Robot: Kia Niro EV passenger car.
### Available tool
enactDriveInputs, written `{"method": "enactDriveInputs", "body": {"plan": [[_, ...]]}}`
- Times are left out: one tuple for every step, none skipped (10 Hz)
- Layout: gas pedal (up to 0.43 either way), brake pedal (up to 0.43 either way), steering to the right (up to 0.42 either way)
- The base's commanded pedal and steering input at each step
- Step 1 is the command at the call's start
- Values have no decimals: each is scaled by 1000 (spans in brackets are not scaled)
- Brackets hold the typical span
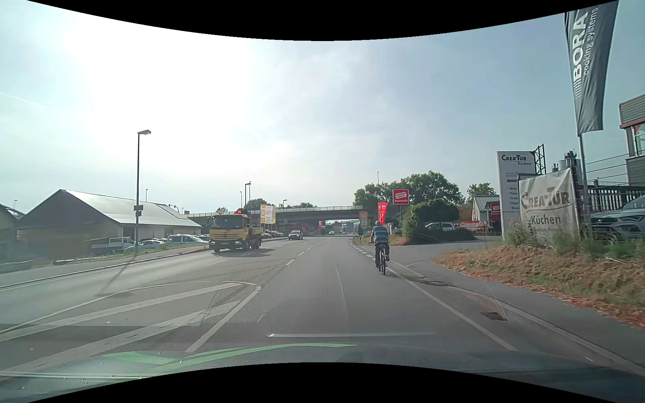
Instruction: Follow the waypoints while adhering to traffic rules and regulations
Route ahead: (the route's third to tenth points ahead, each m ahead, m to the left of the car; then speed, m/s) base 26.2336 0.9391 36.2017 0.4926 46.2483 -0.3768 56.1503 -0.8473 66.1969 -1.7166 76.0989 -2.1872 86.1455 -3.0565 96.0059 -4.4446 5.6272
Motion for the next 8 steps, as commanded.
{"method": "enactDriveInputs", "body": {"plan": [[280, 0, -16], [287, 0, -18], [299, 0, -19], [299, 0, -22], [299, 0, -25], [299, 0, -26], [299, 0, -26], [299, 0, -26]]}}
